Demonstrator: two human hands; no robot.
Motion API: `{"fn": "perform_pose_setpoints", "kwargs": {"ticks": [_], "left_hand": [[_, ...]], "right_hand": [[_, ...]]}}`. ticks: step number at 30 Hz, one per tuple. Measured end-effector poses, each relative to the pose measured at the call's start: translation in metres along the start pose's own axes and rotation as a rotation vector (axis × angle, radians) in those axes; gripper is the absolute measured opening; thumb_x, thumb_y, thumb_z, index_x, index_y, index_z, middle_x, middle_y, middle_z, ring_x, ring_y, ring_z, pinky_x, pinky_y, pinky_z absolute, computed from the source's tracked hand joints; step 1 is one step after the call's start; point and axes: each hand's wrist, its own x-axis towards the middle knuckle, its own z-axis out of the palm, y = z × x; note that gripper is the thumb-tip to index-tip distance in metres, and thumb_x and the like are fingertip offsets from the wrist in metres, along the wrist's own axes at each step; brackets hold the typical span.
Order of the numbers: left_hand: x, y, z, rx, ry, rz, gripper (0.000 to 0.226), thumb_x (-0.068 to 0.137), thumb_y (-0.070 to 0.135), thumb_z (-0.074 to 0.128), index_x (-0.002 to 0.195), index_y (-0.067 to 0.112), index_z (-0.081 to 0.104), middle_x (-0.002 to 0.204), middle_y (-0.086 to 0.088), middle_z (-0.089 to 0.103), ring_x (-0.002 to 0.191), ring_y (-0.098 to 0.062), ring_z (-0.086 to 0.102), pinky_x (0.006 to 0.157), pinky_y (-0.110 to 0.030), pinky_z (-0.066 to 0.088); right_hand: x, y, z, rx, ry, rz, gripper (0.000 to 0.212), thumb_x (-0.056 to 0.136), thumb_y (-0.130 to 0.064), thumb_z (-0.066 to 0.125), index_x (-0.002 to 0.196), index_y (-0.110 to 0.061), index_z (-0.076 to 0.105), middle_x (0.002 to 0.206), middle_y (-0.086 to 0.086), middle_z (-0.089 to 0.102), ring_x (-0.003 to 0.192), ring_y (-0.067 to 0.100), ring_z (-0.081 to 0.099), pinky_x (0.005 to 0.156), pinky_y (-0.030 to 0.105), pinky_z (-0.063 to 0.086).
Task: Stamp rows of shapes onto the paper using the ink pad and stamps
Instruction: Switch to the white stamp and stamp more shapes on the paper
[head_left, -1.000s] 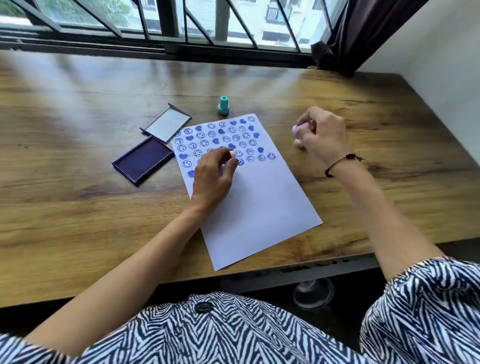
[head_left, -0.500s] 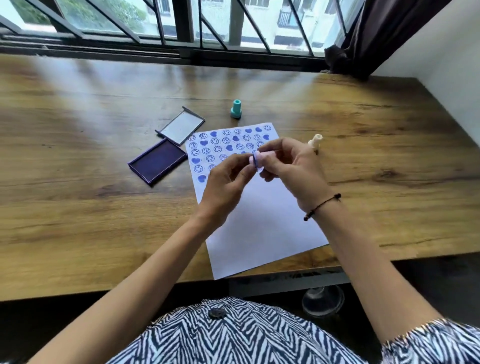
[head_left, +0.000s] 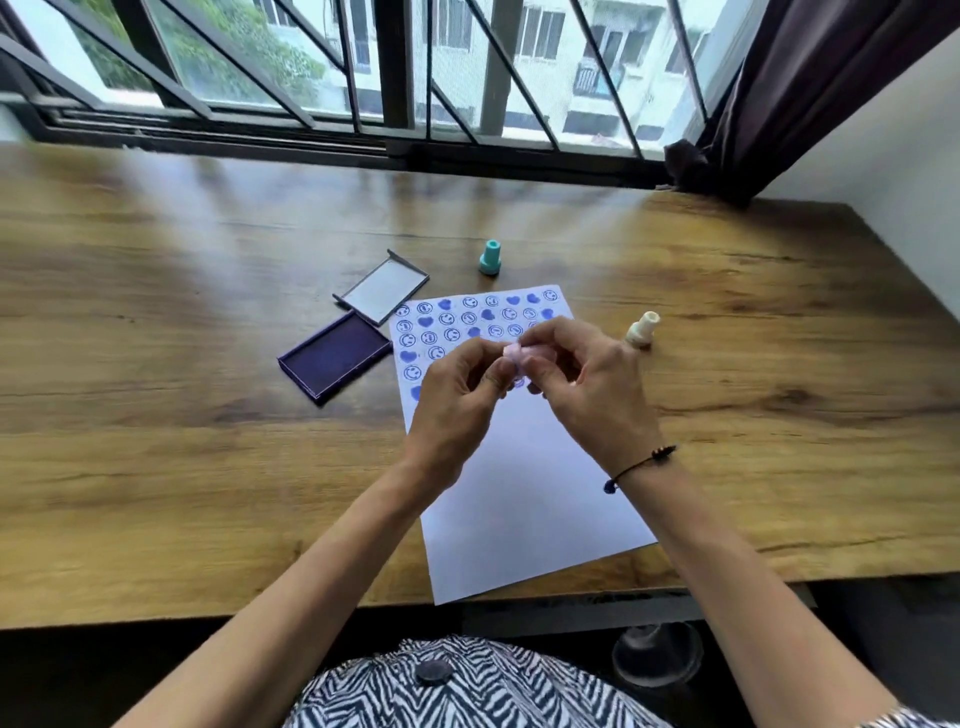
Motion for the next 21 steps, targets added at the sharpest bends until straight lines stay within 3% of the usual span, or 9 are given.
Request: {"fn": "perform_pose_setpoints", "kwargs": {"ticks": [3, 7, 12, 15, 18, 21], "left_hand": [[0.0, -0.004, -0.002, -0.04, -0.031, -0.045, 0.017, 0.088, 0.021, 0.053, 0.077, 0.015, 0.063, 0.061, 0.011, 0.06, 0.063, -0.008, 0.052, 0.065, -0.021, 0.046], [0.006, -0.002, -0.003, -0.2, -0.095, -0.158, 0.023, 0.09, 0.013, 0.045, 0.074, 0.009, 0.061, 0.065, -0.001, 0.056, 0.06, -0.012, 0.05, 0.064, -0.025, 0.044], [0.014, 0.0, -0.004, -0.282, -0.163, -0.23, 0.023, 0.089, 0.015, 0.044, 0.074, 0.005, 0.06, 0.058, 0.002, 0.058, 0.057, -0.012, 0.049, 0.058, -0.02, 0.044], [0.025, 0.0, -0.003, -0.242, -0.176, -0.245, 0.023, 0.09, 0.016, 0.044, 0.078, 0.004, 0.06, 0.066, -0.007, 0.054, 0.059, -0.013, 0.048, 0.058, -0.019, 0.043], [0.04, -0.003, 0.002, -0.172, -0.088, -0.287, 0.023, 0.09, 0.022, 0.046, 0.081, 0.008, 0.062, 0.072, -0.007, 0.056, 0.062, -0.013, 0.048, 0.063, -0.021, 0.042], [0.051, -0.009, 0.006, -0.175, 0.063, -0.336, 0.024, 0.09, 0.027, 0.047, 0.08, 0.01, 0.061, 0.077, -0.009, 0.056, 0.068, -0.016, 0.046, 0.067, -0.024, 0.041]], "right_hand": [[0.001, 0.003, 0.0, -0.145, -0.059, -0.152, 0.005, 0.083, -0.007, 0.063, 0.082, -0.003, 0.065, 0.077, 0.014, 0.067, 0.066, 0.026, 0.062, 0.064, 0.043, 0.054], [0.009, 0.005, -0.005, -0.227, -0.103, -0.28, 0.009, 0.082, -0.007, 0.06, 0.082, 0.0, 0.066, 0.076, 0.014, 0.066, 0.064, 0.03, 0.061, 0.06, 0.035, 0.05], [0.015, 0.016, -0.008, -0.131, -0.136, -0.259, 0.008, 0.081, -0.002, 0.06, 0.085, 0.001, 0.066, 0.078, 0.013, 0.066, 0.07, 0.03, 0.064, 0.064, 0.041, 0.056], [0.019, 0.029, -0.006, -0.086, -0.08, -0.216, 0.008, 0.08, 0.0, 0.062, 0.087, -0.003, 0.066, 0.08, 0.011, 0.067, 0.071, 0.015, 0.061, 0.066, 0.028, 0.054], [0.035, 0.04, -0.002, -0.14, -0.041, -0.169, 0.01, 0.079, -0.003, 0.062, 0.089, -0.004, 0.066, 0.082, 0.012, 0.069, 0.068, 0.005, 0.054, 0.065, 0.013, 0.044], [0.079, 0.051, 0.002, -0.245, 0.006, -0.114, 0.009, 0.08, -0.003, 0.06, 0.087, -0.004, 0.065, 0.084, 0.011, 0.072, 0.074, 0.016, 0.062, 0.066, 0.013, 0.038]]}}
